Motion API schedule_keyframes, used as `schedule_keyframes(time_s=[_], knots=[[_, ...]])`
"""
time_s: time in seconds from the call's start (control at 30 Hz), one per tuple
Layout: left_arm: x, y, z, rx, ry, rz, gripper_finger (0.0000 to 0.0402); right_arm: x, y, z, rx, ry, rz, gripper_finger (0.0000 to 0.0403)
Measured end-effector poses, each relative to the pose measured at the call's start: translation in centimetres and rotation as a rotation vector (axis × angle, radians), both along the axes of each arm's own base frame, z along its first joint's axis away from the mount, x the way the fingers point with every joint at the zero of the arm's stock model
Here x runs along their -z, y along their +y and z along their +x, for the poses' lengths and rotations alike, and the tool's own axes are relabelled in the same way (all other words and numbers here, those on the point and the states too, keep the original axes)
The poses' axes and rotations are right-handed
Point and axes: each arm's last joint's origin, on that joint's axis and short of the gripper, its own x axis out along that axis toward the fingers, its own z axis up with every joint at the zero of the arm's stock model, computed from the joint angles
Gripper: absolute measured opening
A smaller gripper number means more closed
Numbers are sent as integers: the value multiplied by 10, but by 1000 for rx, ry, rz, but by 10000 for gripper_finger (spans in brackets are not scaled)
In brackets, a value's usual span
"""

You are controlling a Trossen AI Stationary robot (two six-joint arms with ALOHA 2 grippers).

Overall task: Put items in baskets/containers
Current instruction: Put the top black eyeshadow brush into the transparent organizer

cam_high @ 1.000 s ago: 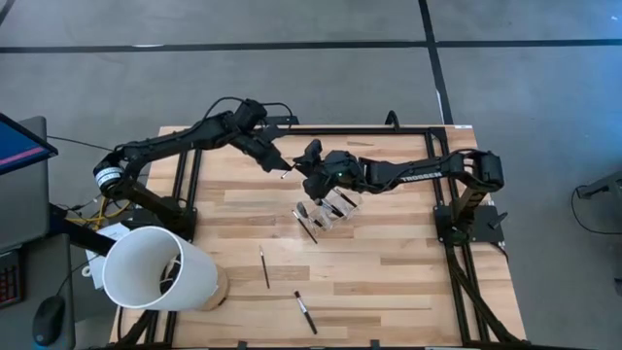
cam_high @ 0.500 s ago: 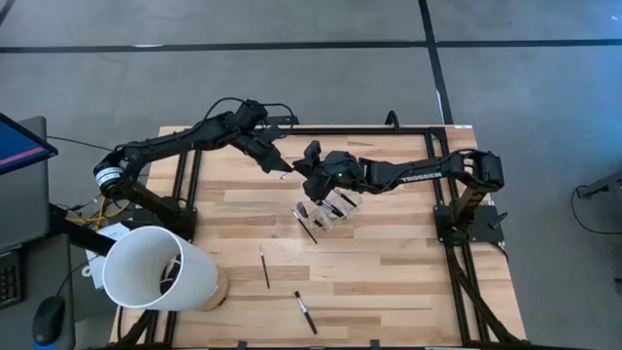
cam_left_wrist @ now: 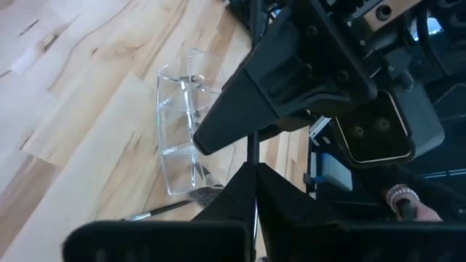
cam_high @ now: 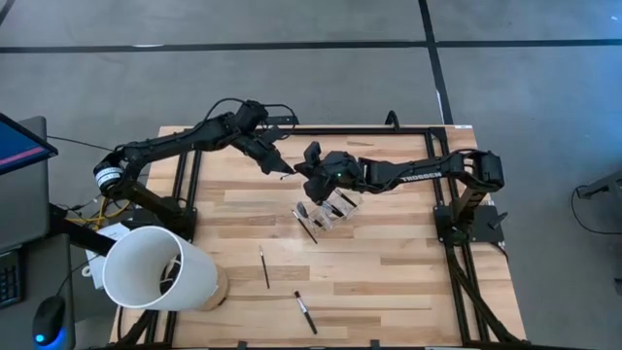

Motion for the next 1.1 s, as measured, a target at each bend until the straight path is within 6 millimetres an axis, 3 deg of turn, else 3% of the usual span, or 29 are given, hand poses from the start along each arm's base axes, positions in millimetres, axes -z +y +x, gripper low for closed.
schedule_keyframes(time_s=[0.3, 0.5, 0.7, 0.83, 1.1], knots=[[-10, 12, -7, -26, -82, 102, 27, 8, -3, -7, 62, 85, 89, 3], [-38, 10, -21, -16, -217, 442, 52, -22, -13, -26, 156, -48, 299, 3], [-66, -14, -28, 105, -380, 803, 61, -50, -34, -62, 115, -154, 643, 2], [-71, -30, -12, 164, -496, 879, 61, -62, -47, -85, 30, -225, 839, 1], [-47, -51, 30, 147, -432, 1005, 82, -64, -49, -122, -198, -331, 1075, 1]])
